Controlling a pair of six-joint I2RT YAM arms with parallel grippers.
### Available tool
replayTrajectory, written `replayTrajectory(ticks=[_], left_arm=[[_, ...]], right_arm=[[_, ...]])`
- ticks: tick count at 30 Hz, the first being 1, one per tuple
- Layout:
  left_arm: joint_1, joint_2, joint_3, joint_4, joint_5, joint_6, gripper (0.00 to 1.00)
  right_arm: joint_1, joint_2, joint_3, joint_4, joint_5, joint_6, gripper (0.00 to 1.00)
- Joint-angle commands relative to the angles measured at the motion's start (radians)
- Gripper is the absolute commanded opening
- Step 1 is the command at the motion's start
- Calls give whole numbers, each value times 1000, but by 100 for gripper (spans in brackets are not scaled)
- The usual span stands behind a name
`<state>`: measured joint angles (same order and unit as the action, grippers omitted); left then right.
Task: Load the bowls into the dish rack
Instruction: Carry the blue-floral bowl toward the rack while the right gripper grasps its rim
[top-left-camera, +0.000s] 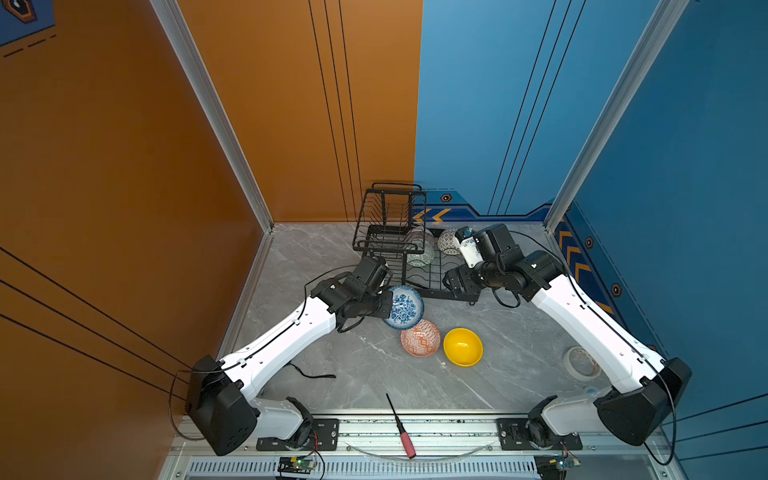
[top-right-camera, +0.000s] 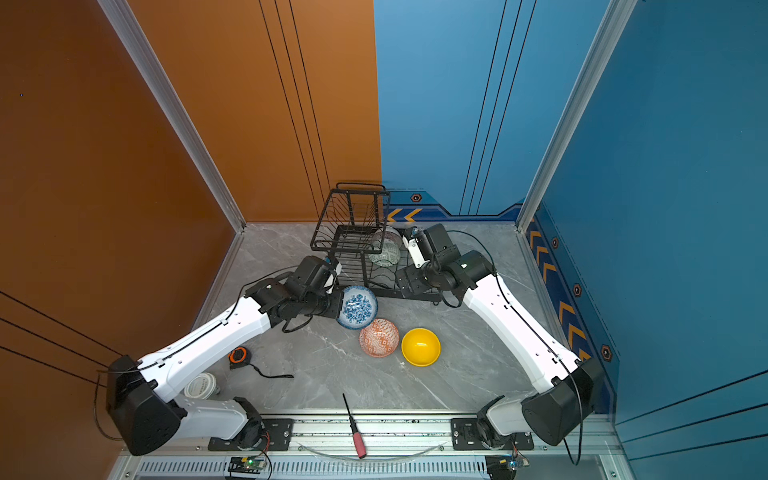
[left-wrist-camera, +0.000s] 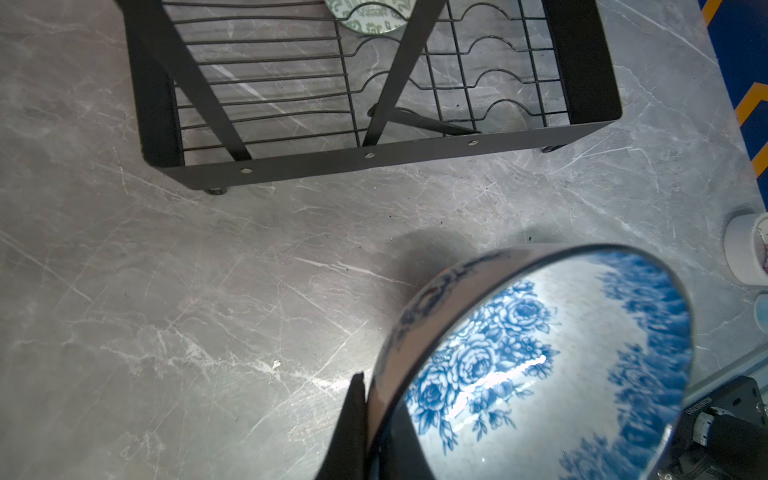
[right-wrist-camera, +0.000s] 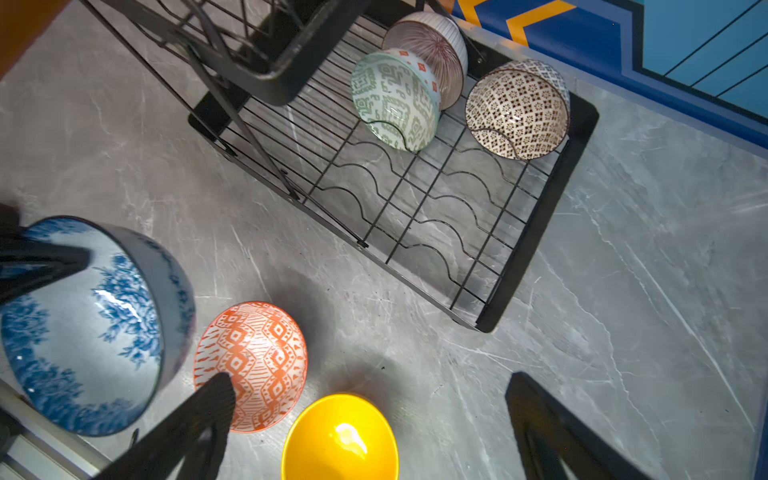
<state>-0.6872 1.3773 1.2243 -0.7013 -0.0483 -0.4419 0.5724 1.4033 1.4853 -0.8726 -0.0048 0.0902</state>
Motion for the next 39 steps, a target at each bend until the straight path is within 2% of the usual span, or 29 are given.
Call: replayTrajectory(ticks=[1, 6, 22, 39], left_arm=[[-21, 25, 81, 11, -34, 25, 0], [-42, 72, 160, 11, -37, 50, 0], [-74, 136, 260, 12, -31, 71, 0], [-96, 141, 288, 13, -39, 83, 0]], right_arm=[[33, -23, -2, 33, -3, 85, 100], [80, -15, -24, 58, 9, 131, 98], [98, 54, -67, 105, -8, 175, 64], [81, 75, -99, 139, -46, 189, 43]])
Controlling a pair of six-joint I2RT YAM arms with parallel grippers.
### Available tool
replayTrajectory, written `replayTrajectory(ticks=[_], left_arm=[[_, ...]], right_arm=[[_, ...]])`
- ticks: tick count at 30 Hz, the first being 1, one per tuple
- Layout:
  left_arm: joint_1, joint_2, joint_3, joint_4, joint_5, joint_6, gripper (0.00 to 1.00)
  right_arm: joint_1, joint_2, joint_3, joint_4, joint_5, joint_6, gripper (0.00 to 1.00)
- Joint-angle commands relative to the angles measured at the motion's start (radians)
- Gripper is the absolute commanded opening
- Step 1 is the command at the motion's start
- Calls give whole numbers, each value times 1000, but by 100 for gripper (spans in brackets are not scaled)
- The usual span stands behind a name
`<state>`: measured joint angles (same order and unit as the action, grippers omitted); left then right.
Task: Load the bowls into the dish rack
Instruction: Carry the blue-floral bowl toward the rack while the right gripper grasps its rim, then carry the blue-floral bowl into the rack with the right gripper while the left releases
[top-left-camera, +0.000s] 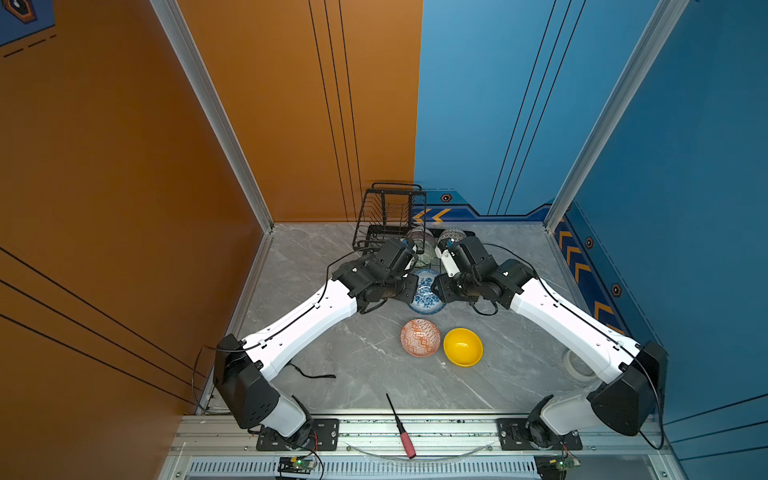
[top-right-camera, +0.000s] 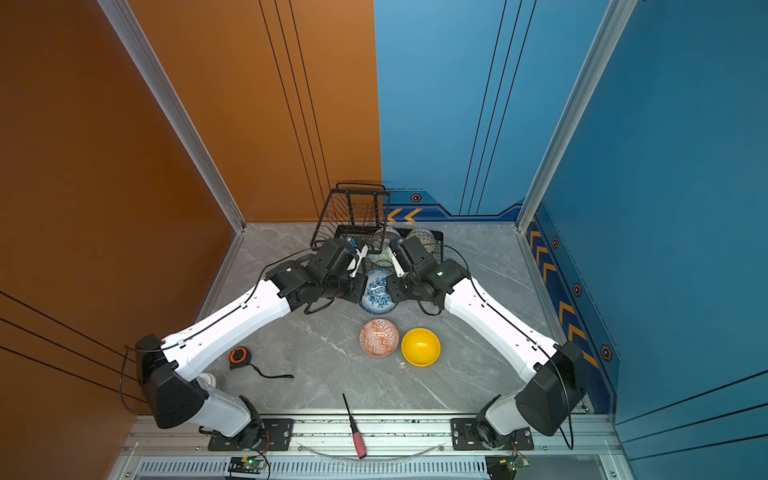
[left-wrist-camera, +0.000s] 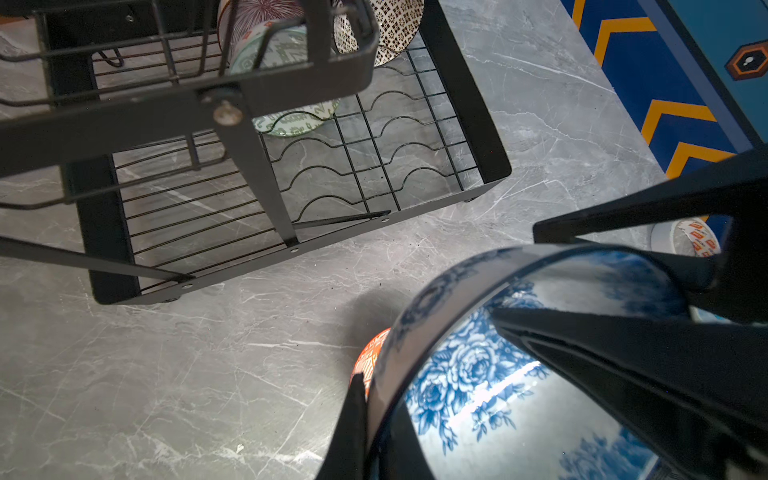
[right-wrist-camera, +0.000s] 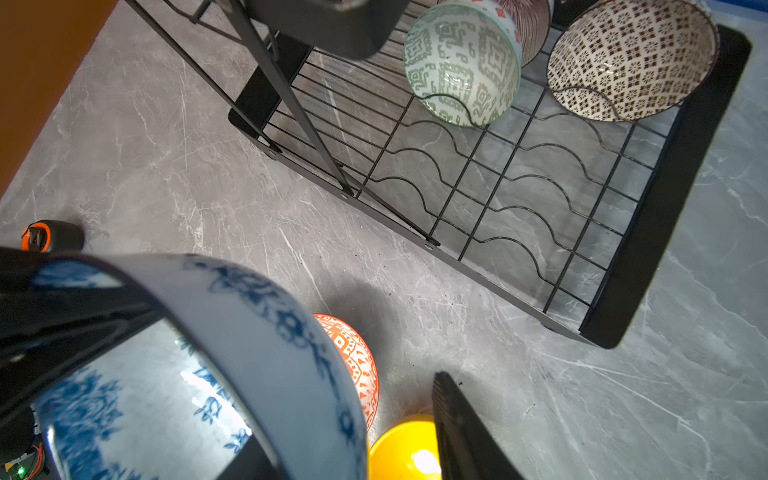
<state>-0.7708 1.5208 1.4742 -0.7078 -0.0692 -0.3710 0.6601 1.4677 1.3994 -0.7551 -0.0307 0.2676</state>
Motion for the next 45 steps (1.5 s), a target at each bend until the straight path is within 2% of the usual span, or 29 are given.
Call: replayTrajectory(ticks=[1, 4, 11, 17, 19, 20, 23, 27, 30, 37, 45], left_arm=[[-14, -3, 38, 21, -20, 12, 0], [-14, -4, 31, 34, -22, 11, 0], [-18, -4, 15, 48, -17, 10, 0], [-24, -1, 11, 51, -14, 13, 0], [-24, -5, -2, 51, -15, 18, 0], [-25, -7, -7, 51, -11, 22, 6], [-25, -19, -25, 50, -4, 44, 35], [-23, -42, -39, 32, -10, 78, 79], [-18, -45, -31, -3, -26, 108, 97], [14, -40, -16, -59, -33, 129, 98], [45, 21, 42, -127, -44, 150, 98]], right_arm=[[-7, 11, -11, 23, -20, 12, 42], [-7, 13, -14, 29, -27, 14, 34], [-5, 3, -22, 38, -29, 22, 21], [-2, -9, -25, 39, -15, 20, 2], [-2, -16, -28, 42, -8, 12, 0], [-1, -18, -30, 42, -7, 6, 0], [-7, -25, -32, 42, 1, -16, 0], [-25, -43, -39, 42, 15, -42, 0], [-54, -61, -44, 42, 15, -47, 0], [-134, -102, -84, 42, 5, -76, 0], [-212, -77, -56, 46, 26, -193, 0]])
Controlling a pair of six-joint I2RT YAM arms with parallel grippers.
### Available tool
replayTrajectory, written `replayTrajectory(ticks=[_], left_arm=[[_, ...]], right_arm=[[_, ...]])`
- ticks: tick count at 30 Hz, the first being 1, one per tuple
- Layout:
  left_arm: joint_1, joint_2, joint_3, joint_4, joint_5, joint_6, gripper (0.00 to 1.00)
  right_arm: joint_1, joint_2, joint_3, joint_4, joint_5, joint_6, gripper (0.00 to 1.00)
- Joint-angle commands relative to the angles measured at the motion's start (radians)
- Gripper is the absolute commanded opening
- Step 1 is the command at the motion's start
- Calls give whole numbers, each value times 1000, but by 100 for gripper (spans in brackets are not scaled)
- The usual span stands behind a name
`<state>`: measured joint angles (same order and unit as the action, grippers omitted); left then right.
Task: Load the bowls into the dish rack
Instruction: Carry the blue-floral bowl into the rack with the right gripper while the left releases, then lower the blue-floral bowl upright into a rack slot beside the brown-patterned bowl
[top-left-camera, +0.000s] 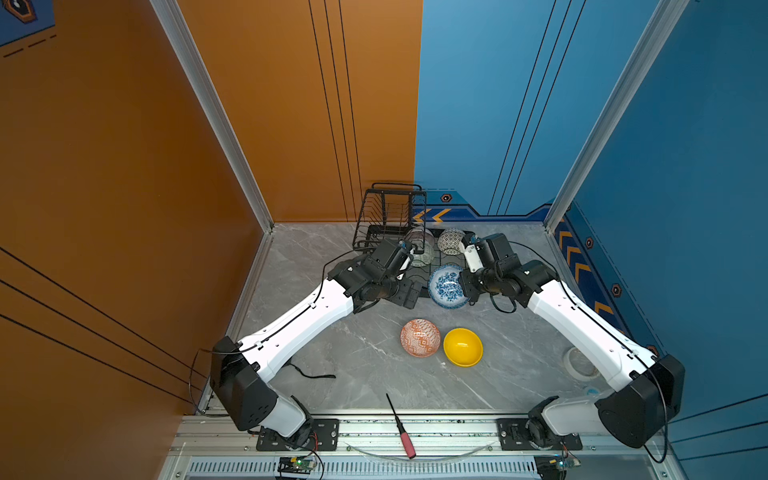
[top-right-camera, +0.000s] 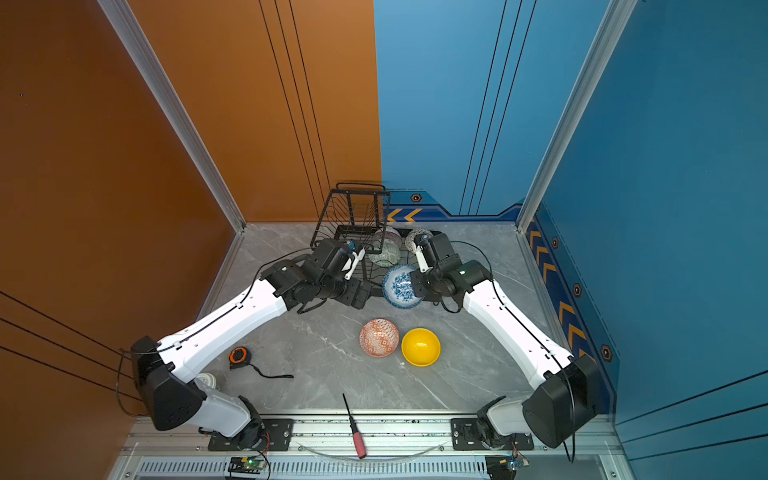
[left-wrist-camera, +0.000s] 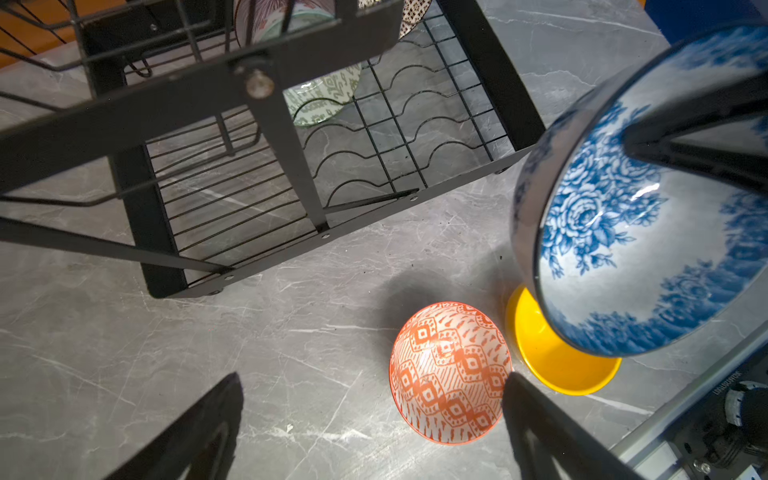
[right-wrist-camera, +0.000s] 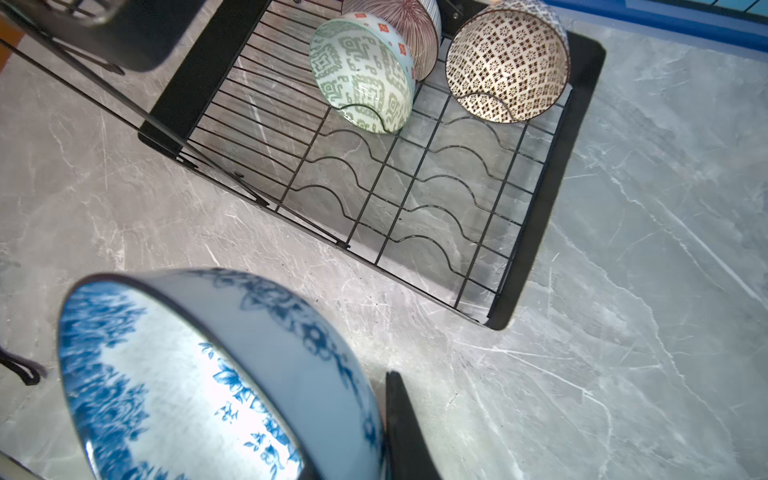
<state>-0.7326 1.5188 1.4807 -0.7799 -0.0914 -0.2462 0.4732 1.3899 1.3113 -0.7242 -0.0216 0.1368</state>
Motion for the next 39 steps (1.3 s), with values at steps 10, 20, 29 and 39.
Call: replayTrajectory(ticks=[10, 20, 29, 39], left_arm=[[35, 75, 30, -67, -25, 19, 98], [40, 63, 19, -55, 24, 39, 98], [42, 34, -47, 18, 42, 41, 98], [50, 14, -58, 19, 54, 47, 98]], right_arm=[[-102, 62, 41, 98, 67, -189, 0], [-174, 106, 10, 313, 89, -318, 0], [-183, 166, -45, 584, 198, -562, 0], [-135, 278, -100, 924, 361, -864, 0]])
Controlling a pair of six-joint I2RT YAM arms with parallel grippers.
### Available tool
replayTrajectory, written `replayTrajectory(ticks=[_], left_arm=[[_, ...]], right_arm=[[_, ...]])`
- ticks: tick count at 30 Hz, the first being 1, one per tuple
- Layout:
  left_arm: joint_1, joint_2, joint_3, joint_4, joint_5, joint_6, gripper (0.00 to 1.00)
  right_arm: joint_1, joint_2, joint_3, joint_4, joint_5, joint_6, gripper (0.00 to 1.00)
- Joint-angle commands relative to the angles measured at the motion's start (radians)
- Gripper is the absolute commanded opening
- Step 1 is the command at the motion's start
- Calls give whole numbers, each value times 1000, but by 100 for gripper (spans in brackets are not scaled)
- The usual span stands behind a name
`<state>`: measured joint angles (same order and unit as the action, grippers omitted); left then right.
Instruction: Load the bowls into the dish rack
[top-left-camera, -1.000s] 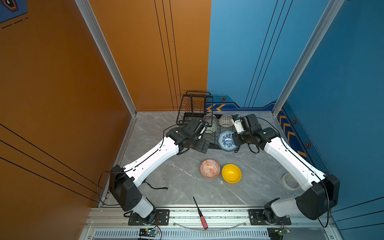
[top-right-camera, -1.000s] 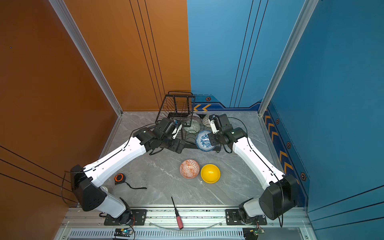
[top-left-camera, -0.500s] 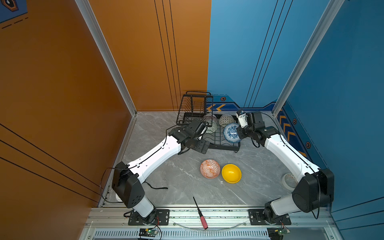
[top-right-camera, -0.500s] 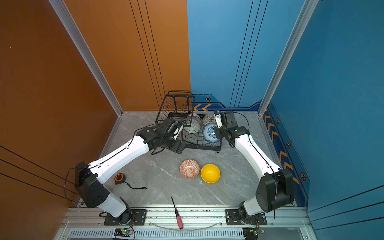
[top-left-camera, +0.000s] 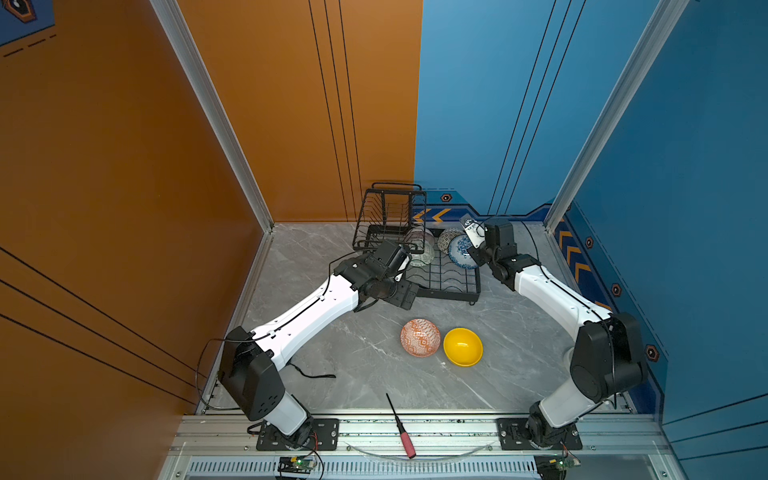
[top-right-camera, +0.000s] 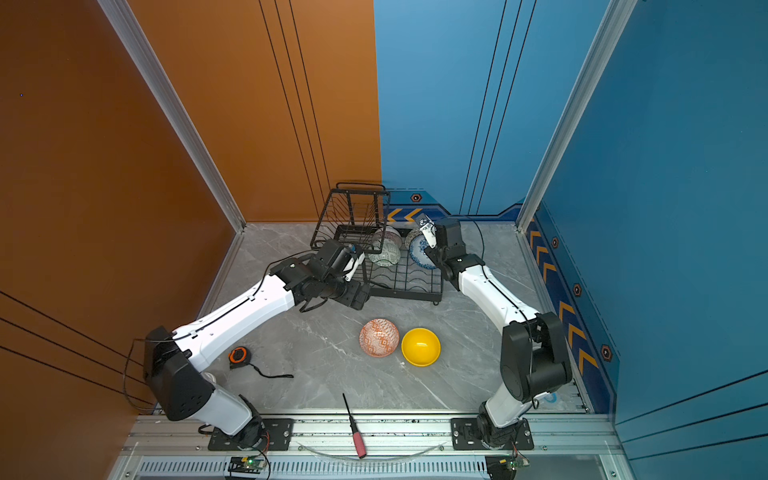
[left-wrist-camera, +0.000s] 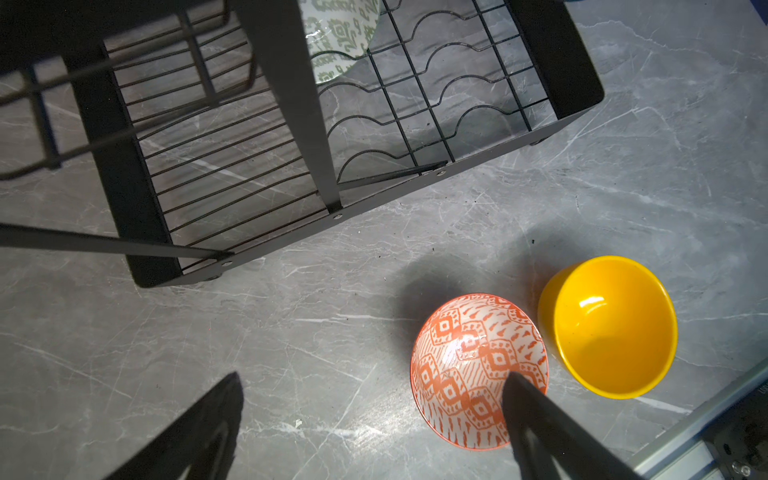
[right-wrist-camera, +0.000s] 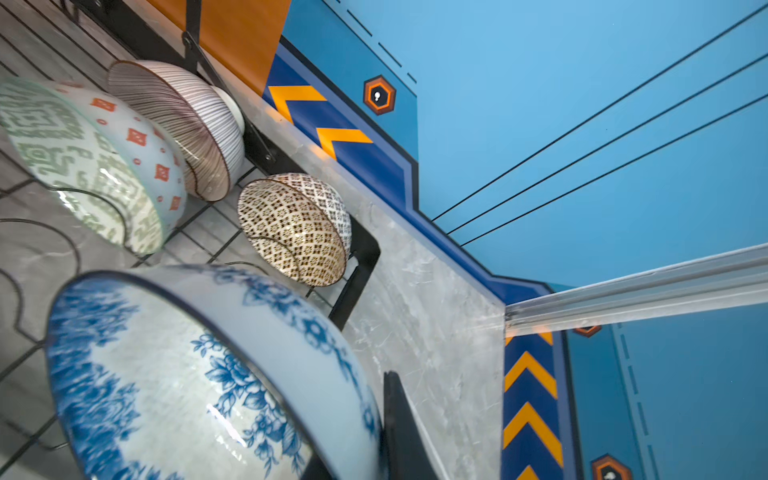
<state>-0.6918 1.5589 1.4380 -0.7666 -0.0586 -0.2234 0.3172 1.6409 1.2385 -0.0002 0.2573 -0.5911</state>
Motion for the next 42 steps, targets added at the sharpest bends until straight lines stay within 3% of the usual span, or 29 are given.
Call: replayTrajectory(ticks=[1, 11, 16, 23, 42], left_arm=[[9, -25, -16, 4, 20, 24, 98], [9, -37, -23, 6, 16, 25, 98], [12, -48, -36, 10, 11, 24, 98], [19, -68, -63, 28, 14, 19, 98], [27, -102, -108, 61, 22, 17, 98]], right_arm=[[28, 44, -41, 251, 101, -173, 0], [84, 207, -162, 794, 219, -472, 0], [94, 281, -161, 950, 229, -564, 0], [91, 377, -136, 1100, 217, -677, 0], [76, 494, -160, 1246, 179, -747, 0]])
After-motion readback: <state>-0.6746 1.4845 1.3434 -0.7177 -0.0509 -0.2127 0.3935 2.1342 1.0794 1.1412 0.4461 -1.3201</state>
